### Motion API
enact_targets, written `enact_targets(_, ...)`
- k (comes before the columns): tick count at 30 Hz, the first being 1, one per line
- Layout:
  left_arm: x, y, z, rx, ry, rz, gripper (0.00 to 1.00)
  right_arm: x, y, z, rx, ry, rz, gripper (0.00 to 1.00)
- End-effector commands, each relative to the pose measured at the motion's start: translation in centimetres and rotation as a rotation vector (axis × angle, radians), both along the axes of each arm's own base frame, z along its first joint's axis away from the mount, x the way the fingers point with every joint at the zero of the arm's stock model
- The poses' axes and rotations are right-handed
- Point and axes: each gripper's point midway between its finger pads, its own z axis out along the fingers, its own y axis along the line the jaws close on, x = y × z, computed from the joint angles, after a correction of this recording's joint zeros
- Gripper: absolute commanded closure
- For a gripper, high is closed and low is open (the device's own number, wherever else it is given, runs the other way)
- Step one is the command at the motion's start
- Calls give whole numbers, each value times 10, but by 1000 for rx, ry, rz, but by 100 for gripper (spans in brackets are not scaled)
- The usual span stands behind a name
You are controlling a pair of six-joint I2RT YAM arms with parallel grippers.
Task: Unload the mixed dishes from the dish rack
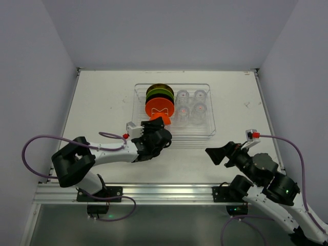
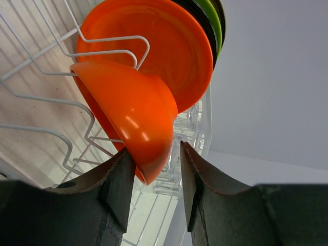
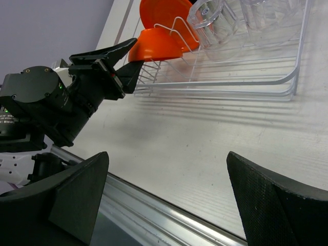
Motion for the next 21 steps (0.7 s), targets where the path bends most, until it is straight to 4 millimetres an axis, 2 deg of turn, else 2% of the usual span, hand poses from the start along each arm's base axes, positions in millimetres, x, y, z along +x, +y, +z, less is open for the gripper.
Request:
enact_targets(1, -15, 31, -60, -251, 108, 203, 56, 3, 6, 3, 0, -17, 18, 1)
enact_targets(7, -15, 30, -58, -261, 106, 201, 65, 3, 6, 2, -1, -18, 17, 1)
enact_targets(8, -15, 31, -58, -260, 106, 202, 70, 3, 6, 2, -1, -18, 15, 1)
enact_targets(15, -15, 33, -47, -275, 83, 203, 78, 3, 6, 1, -5, -17, 17, 1)
enact_targets(21, -15, 35, -34, -274, 46, 206, 81, 4, 7, 1, -3, -18, 16, 1)
